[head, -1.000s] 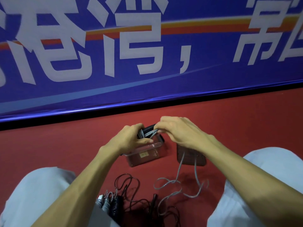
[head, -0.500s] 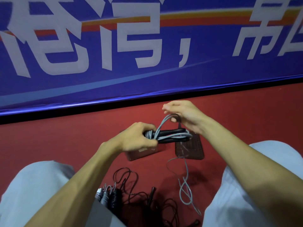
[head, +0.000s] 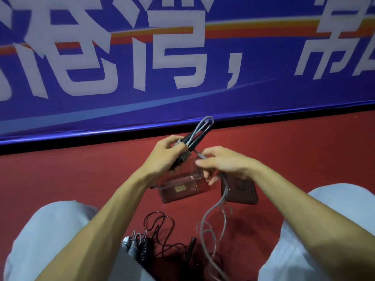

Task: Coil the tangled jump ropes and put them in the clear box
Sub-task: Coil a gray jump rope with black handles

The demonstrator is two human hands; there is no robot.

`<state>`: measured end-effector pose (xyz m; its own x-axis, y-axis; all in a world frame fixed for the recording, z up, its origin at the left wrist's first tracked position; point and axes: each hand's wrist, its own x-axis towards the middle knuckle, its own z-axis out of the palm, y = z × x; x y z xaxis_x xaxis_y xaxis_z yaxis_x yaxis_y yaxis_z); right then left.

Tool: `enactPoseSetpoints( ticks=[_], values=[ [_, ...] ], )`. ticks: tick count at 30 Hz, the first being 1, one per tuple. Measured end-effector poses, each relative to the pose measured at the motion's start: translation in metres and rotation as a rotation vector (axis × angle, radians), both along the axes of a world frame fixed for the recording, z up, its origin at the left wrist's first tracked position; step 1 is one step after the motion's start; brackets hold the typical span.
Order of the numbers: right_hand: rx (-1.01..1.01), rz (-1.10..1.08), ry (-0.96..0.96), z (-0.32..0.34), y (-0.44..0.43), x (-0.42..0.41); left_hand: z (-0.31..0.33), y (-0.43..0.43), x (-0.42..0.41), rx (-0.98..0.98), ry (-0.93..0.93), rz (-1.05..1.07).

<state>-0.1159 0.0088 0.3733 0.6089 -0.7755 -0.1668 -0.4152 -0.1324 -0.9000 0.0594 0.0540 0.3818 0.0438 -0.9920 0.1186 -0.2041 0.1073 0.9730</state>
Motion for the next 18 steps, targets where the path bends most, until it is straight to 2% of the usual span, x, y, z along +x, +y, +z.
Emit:
enactPoseSetpoints(
  ticks=[3,5,7,12,18],
  values=[
    [-0.300,0.166,0.537,-0.008,-0.008,-0.010,-0.008,-0.007,0.008,-0.017,-0.176,-0.025],
    [-0.396,0.273,0.741,-0.011,-0.011,-0.016,-0.013,-0.011,0.014,-0.027,-0.313,-0.071],
    [-0.464,0.277,0.766,-0.007,-0.010,-0.021,-0.016,-0.013,0.018,-0.052,-0.466,-0.059],
    [-0.748,0.270,0.636,-0.008,-0.004,-0.017,-0.020,-0.018,0.025,-0.143,-0.812,0.058],
    [-1.050,0.239,0.538,-0.006,0.006,-0.013,-0.032,-0.017,0.015,-0.128,-1.106,-0.063]
  ],
)
